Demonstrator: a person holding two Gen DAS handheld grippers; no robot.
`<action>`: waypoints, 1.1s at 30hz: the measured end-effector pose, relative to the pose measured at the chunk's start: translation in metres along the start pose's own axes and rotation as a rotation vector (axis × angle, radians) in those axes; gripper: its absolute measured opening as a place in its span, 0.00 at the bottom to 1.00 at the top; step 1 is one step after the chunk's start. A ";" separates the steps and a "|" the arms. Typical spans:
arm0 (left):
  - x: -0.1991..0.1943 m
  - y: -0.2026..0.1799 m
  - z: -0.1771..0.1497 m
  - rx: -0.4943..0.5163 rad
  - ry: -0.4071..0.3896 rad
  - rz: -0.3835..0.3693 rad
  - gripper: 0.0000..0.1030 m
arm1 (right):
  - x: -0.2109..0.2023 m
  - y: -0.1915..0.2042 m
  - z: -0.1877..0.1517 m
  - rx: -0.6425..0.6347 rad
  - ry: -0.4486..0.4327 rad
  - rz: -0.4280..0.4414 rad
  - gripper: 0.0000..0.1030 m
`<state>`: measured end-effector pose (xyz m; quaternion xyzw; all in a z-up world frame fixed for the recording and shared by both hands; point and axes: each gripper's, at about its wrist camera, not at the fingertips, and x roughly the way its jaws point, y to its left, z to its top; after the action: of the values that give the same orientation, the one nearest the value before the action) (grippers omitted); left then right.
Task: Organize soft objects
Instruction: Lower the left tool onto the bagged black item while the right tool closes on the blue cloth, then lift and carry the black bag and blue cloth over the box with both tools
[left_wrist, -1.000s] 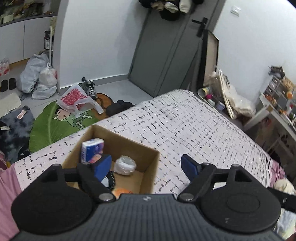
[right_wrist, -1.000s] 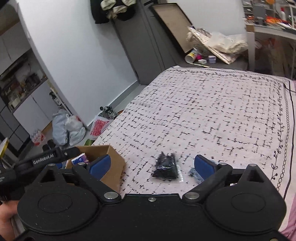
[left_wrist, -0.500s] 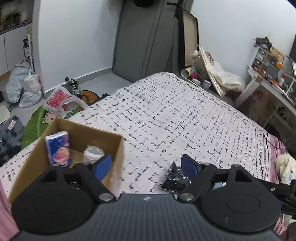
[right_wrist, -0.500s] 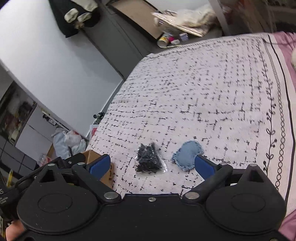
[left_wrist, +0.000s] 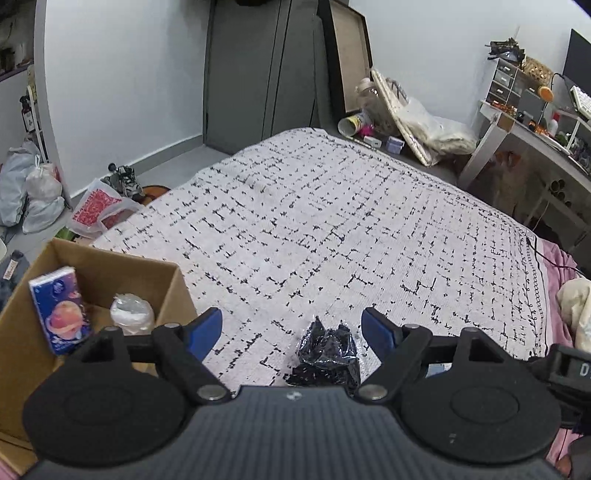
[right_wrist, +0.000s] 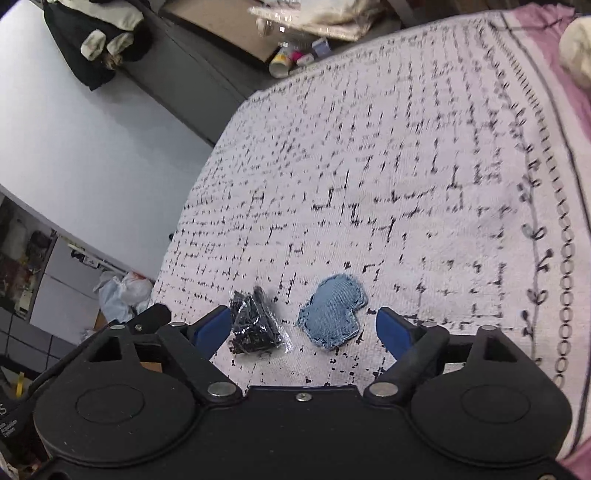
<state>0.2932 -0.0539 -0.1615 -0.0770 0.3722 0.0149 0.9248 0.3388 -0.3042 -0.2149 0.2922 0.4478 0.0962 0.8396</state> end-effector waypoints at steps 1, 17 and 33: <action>0.004 -0.001 -0.001 -0.001 0.009 -0.003 0.79 | 0.005 -0.001 0.000 0.001 0.010 0.006 0.81; 0.075 -0.018 -0.020 0.006 0.158 -0.044 0.74 | 0.064 -0.011 0.006 -0.040 0.079 0.028 0.61; 0.057 -0.021 -0.030 0.038 0.165 -0.045 0.34 | 0.057 -0.001 0.003 -0.126 0.051 -0.017 0.26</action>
<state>0.3153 -0.0806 -0.2198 -0.0688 0.4454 -0.0193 0.8925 0.3738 -0.2819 -0.2540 0.2325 0.4645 0.1245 0.8454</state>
